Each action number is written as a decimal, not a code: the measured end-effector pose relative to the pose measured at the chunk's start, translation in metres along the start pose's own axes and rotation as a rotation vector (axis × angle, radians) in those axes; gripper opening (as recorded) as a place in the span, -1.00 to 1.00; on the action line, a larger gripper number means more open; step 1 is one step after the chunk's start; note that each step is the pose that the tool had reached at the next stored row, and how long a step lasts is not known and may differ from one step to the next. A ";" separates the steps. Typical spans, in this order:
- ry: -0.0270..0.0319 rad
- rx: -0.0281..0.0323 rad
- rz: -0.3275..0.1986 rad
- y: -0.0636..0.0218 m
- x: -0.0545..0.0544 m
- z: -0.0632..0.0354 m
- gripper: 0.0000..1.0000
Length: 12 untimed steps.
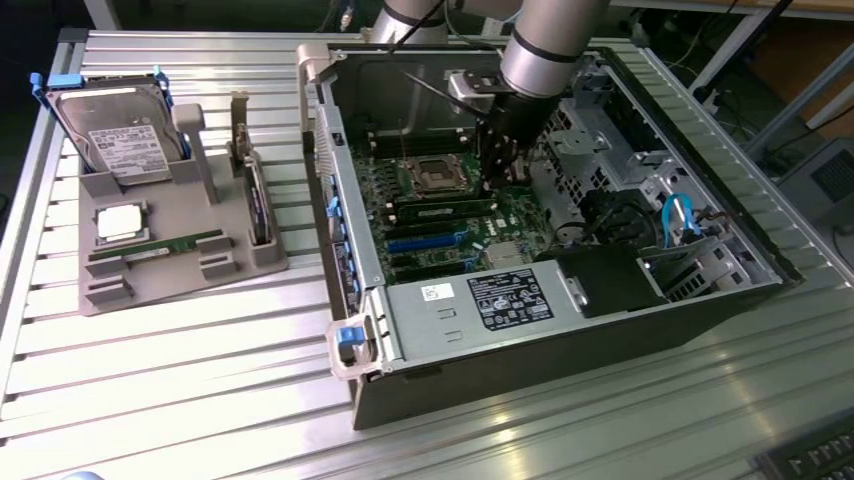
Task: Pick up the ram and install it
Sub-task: 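Press down the ram until it locks into place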
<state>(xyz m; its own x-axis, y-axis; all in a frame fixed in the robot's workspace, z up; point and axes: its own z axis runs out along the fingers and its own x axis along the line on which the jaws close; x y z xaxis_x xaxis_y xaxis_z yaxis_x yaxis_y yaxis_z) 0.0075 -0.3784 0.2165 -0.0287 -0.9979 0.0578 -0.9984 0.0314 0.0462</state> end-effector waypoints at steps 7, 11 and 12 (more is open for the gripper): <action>-0.0001 -0.0027 0.000 0.0005 0.001 -0.0099 -0.79; -0.0001 -0.0021 0.000 0.0017 0.001 -0.0100 -0.79; 0.0000 -0.0016 0.000 0.0026 0.001 -0.0100 -0.79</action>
<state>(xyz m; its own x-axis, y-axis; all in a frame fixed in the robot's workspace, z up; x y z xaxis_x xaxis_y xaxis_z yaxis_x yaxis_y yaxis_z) 0.0053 -0.3784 0.2266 -0.0287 -0.9979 0.0578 -0.9984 0.0315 0.0478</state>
